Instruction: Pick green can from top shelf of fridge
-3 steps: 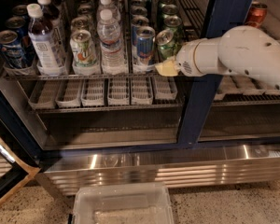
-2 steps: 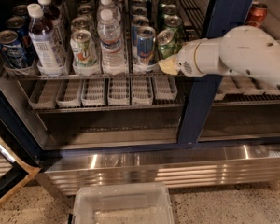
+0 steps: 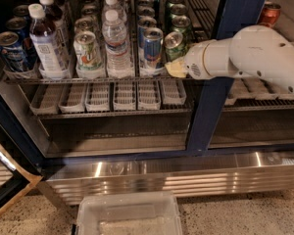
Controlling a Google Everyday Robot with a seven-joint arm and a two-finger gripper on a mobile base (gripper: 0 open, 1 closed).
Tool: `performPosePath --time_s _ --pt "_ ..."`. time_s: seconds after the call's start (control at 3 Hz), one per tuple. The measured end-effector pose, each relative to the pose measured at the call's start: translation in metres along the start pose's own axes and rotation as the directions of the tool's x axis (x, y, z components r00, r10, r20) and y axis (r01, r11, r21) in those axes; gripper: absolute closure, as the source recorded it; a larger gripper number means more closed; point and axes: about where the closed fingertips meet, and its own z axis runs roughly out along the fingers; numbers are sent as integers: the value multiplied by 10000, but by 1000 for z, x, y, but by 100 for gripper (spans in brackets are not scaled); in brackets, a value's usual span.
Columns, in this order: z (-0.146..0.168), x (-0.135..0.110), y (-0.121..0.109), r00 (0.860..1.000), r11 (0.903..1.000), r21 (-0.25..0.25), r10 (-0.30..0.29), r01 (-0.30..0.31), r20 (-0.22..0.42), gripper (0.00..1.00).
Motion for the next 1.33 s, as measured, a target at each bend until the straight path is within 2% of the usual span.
performPosePath --time_s 1.33 --pt "0 -4 3 9990 9992 -330 255 -242 372 100"
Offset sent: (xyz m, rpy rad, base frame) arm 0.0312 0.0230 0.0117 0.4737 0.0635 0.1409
